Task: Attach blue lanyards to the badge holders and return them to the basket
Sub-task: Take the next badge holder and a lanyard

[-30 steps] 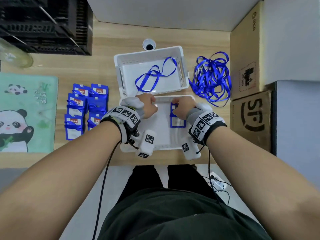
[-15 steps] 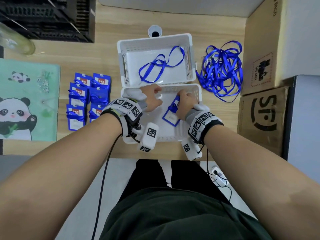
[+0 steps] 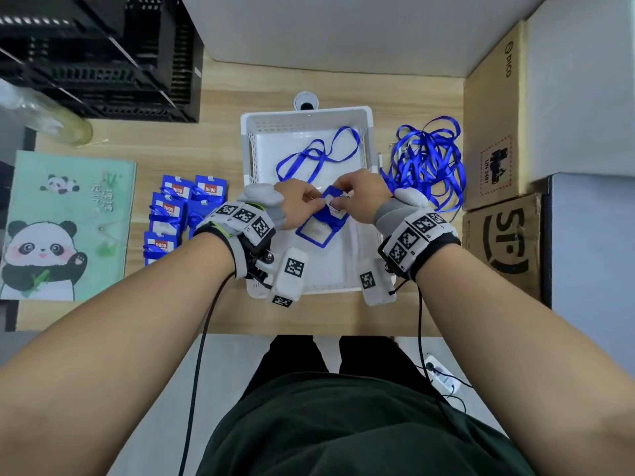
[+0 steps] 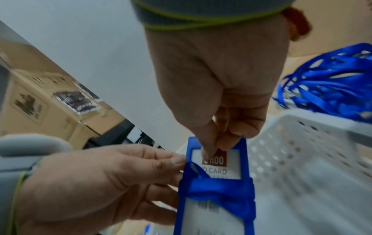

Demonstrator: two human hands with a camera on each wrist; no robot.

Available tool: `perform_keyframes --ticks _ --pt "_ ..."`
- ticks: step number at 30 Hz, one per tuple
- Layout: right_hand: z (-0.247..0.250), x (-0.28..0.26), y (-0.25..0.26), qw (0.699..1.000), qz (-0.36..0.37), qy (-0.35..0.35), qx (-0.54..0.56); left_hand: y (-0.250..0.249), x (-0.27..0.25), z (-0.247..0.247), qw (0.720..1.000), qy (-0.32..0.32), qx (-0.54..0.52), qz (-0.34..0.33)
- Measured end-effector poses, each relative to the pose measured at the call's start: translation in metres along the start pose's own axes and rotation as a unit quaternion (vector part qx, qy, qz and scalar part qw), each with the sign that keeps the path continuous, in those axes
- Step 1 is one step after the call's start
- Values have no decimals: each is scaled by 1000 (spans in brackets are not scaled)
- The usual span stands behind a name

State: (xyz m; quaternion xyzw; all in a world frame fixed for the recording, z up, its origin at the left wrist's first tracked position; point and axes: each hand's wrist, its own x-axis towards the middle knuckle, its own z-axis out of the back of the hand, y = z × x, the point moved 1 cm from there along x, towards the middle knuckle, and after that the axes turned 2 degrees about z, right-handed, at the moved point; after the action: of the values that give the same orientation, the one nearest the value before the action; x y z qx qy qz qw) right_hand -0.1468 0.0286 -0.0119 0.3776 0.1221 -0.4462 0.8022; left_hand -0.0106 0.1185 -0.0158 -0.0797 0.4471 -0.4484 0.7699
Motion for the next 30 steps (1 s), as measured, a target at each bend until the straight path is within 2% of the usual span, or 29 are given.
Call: perform_keyframes --ticks 3,9,15,23,27,30 --pt "34 -7 23 998 40 -42 18 -19 -10 24 999 -45 -17 -17" --pt "97 -22 67 983 110 -137 60 -59 -29 79 984 -117 -124 -49" --pt "144 -40 97 950 186 -241 68 -91 -50 125 950 -174 -254 -61" --pt "185 -59 130 948 224 -228 0 -128 -82 170 911 -235 -317 -118" --pt "189 -55 134 949 213 -233 -11 -130 -87 177 907 -270 -295 -135" --pt "187 -51 134 952 198 -232 -21 -131 -90 179 904 -271 -298 -142"
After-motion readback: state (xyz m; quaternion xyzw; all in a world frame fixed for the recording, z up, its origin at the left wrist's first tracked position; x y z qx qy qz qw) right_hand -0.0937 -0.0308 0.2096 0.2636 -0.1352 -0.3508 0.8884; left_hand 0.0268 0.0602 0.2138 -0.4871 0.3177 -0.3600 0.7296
